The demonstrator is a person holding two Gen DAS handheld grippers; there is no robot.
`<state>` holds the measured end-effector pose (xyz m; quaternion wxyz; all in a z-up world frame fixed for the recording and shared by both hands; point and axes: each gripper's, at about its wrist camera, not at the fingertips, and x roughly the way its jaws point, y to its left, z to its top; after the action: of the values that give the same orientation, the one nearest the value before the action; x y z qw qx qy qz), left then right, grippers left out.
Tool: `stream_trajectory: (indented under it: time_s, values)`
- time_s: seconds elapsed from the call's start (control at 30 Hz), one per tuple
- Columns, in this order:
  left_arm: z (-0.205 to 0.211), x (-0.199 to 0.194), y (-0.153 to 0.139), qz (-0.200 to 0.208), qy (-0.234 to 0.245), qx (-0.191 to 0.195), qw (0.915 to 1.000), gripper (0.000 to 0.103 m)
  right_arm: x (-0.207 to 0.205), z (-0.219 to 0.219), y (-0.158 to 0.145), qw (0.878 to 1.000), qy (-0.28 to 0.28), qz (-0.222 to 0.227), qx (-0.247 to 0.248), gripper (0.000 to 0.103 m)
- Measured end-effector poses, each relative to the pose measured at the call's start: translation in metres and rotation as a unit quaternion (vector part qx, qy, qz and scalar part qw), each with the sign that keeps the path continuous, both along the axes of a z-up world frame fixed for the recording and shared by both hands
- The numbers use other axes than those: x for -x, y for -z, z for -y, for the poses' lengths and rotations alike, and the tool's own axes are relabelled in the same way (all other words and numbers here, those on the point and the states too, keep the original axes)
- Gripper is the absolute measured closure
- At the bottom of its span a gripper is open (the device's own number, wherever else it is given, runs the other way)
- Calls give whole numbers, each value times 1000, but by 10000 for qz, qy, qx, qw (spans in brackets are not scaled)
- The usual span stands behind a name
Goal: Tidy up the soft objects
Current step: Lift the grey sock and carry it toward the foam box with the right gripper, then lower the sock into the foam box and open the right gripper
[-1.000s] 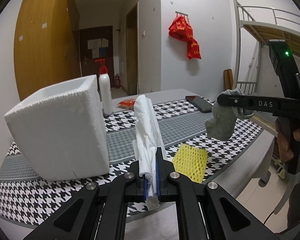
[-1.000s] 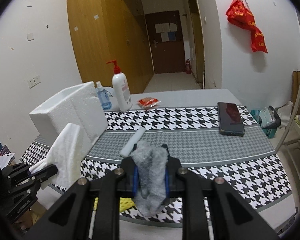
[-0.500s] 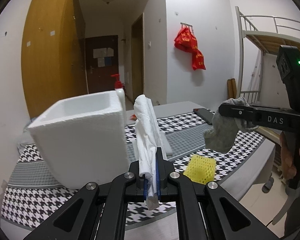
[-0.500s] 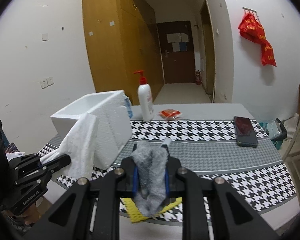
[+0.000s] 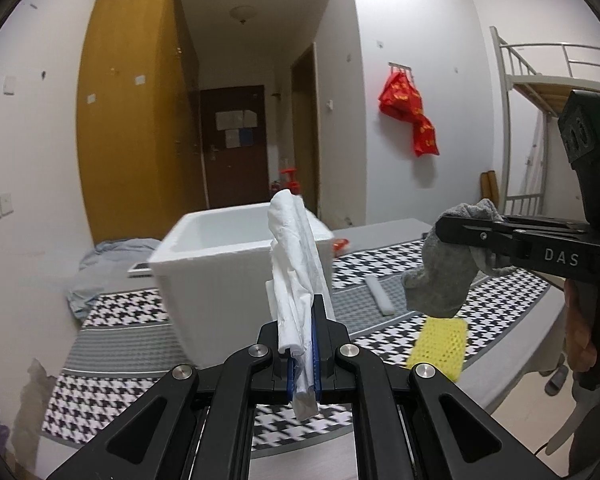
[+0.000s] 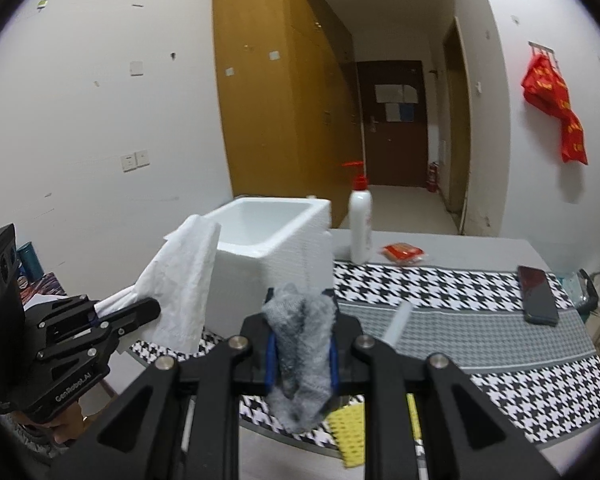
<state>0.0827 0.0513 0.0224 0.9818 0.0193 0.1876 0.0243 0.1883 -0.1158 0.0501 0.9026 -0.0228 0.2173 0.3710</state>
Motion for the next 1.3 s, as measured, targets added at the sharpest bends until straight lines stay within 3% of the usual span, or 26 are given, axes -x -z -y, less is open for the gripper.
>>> stream_trajectory:
  time_s: [1.03, 1.3]
  values:
    - [-51, 40, -7, 39, -965, 73, 9953, 96, 23, -59, -4, 9957, -880, 98, -267, 80]
    - [-56, 41, -11, 56, -906, 44, 9959, 96, 27, -69, -12, 9951, -926, 200, -278, 80]
